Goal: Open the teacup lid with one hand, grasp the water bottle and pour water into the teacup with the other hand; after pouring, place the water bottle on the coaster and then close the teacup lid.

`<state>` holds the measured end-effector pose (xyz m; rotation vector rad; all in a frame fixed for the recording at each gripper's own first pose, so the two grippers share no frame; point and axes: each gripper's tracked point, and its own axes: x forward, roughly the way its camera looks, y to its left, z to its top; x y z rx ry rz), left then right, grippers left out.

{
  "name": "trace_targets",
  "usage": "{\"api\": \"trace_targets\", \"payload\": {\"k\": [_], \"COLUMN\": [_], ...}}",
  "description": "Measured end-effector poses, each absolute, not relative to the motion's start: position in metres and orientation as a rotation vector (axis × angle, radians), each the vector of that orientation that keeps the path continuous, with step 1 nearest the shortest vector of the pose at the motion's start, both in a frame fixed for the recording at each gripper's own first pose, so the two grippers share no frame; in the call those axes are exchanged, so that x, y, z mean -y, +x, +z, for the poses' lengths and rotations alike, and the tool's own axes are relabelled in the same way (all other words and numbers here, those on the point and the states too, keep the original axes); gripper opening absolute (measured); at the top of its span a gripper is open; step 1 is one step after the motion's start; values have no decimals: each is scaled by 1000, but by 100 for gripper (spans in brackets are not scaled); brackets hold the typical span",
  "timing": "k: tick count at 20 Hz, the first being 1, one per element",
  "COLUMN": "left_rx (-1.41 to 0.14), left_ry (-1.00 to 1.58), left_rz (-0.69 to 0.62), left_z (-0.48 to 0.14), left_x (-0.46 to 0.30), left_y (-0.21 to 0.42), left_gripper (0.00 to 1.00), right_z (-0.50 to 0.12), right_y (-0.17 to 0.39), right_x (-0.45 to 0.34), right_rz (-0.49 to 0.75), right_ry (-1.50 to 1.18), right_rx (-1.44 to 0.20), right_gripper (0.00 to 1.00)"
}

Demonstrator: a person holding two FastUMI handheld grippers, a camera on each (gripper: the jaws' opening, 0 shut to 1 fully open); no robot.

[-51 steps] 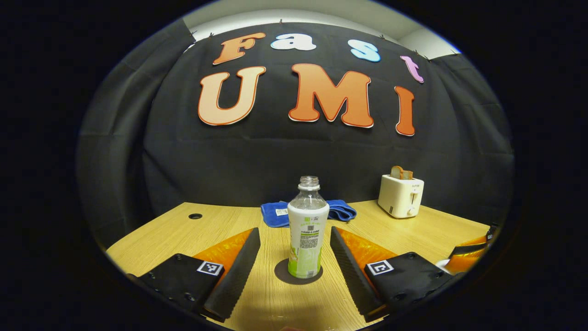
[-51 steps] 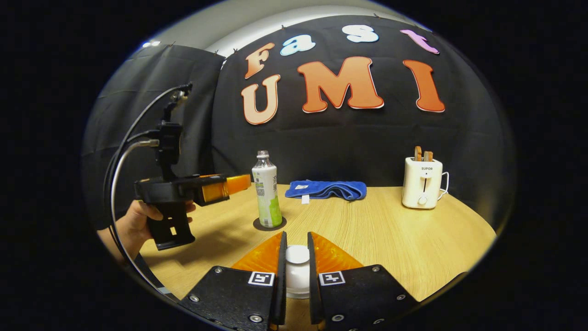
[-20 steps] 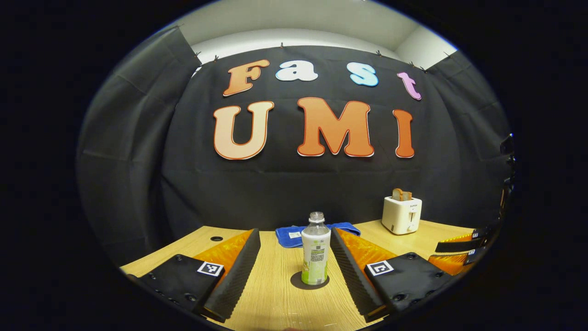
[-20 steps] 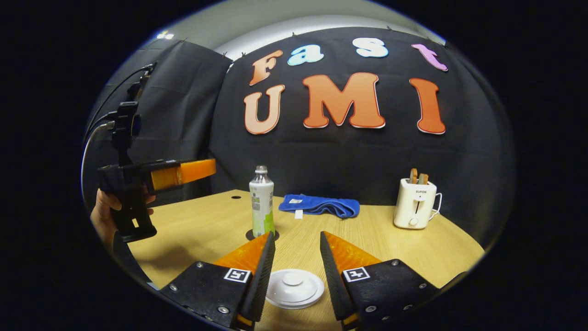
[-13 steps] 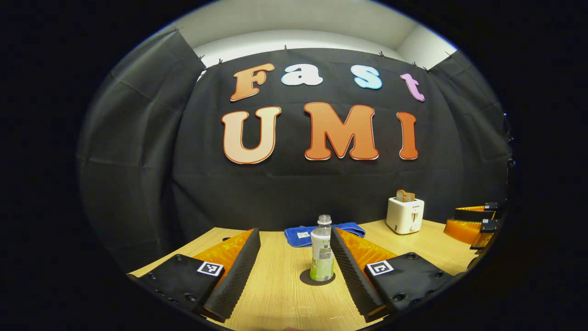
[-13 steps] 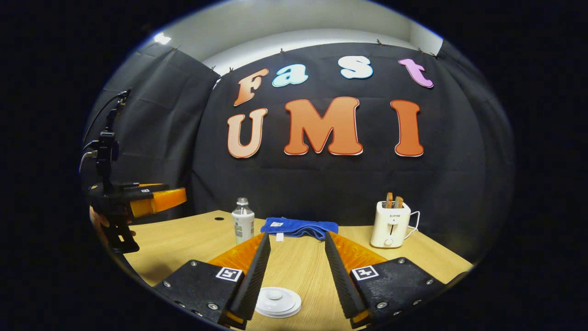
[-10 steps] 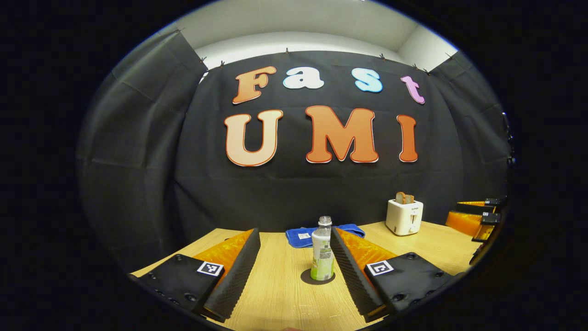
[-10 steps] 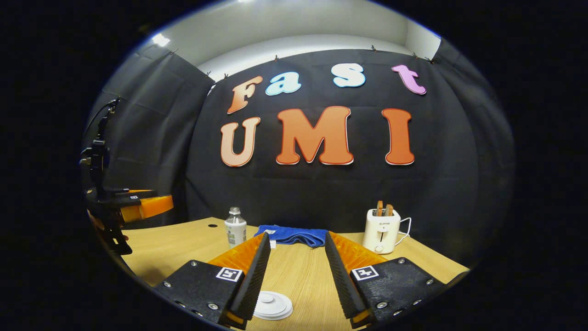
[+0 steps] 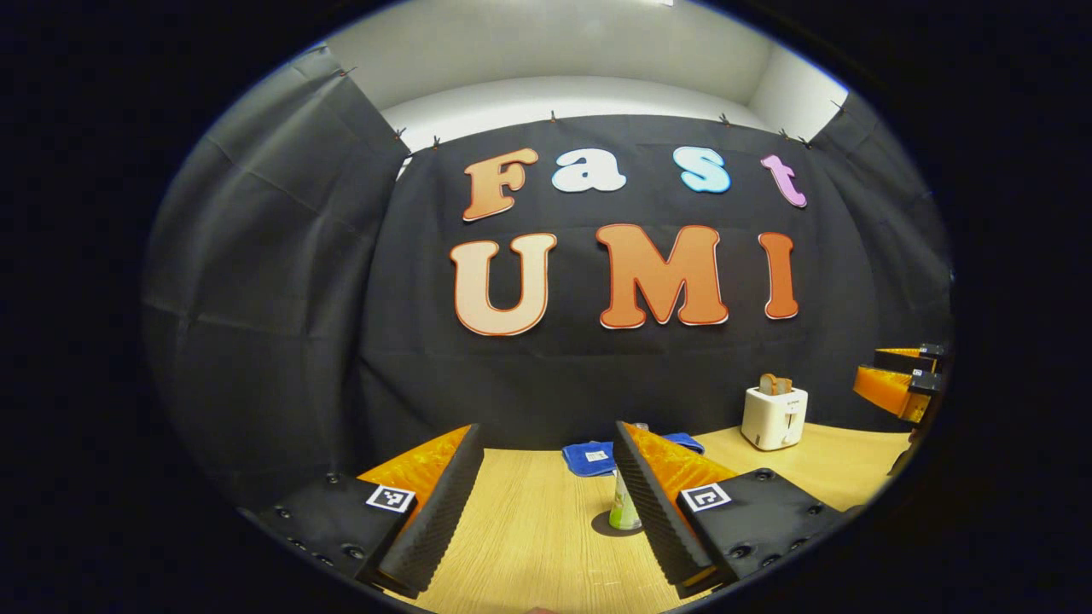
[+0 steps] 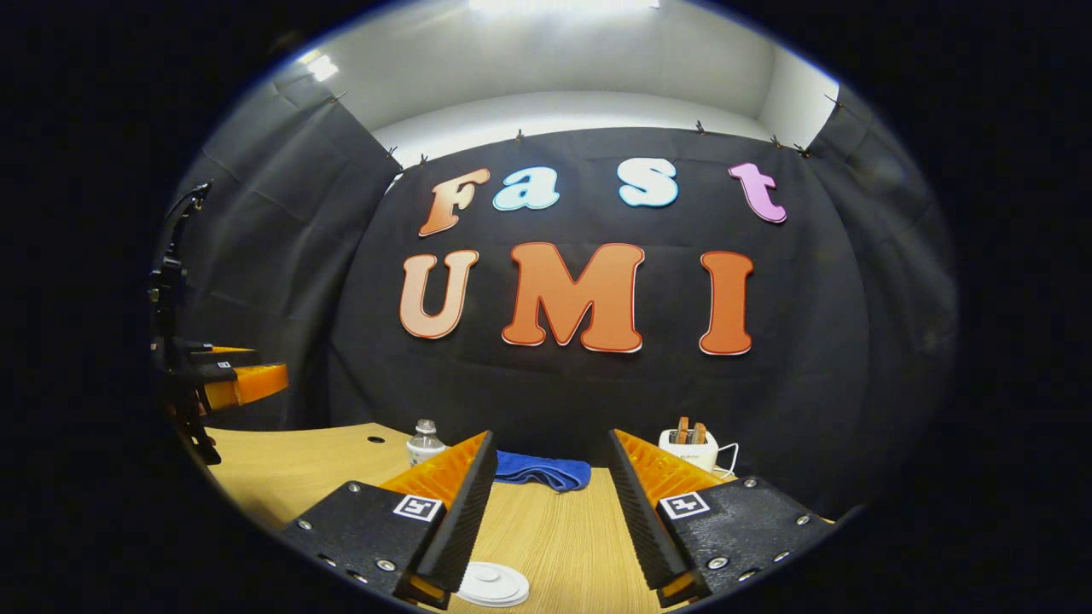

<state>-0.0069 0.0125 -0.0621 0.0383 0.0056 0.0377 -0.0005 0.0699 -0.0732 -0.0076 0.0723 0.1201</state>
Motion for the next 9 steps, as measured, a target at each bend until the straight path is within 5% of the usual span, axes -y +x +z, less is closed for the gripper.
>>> {"api": "trace_targets", "payload": {"k": [9], "left_rx": [17], "left_ry": [28], "left_rz": [39], "left_z": [-59], "left_x": [-24], "left_y": [-10], "left_gripper": [98], "right_z": [-69], "right_y": [1], "right_x": [-88], "right_rz": [104], "right_ry": [-8], "right_rx": [-65], "right_gripper": [79]}}
